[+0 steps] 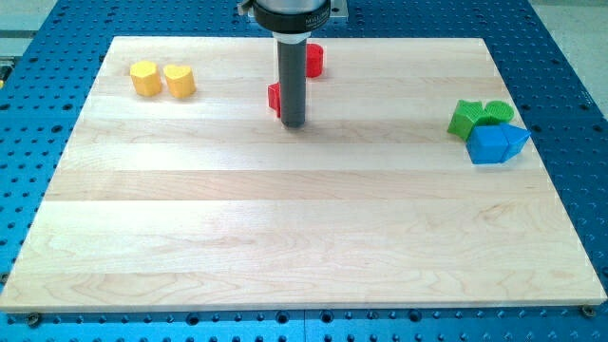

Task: Push the red star into the group of blocks

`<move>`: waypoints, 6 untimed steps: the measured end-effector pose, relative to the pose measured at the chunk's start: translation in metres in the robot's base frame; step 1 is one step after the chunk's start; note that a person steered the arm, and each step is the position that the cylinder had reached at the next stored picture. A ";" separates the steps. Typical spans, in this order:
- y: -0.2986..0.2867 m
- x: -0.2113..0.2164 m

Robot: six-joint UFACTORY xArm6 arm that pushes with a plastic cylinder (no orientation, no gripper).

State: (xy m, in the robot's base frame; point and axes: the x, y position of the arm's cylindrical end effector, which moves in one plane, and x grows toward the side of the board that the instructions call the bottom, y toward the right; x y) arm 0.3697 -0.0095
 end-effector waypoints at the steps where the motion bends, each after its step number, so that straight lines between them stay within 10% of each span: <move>1: -0.026 0.000; 3: -0.091 -0.011; 6: -0.041 -0.050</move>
State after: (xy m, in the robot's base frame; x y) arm 0.3201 -0.0510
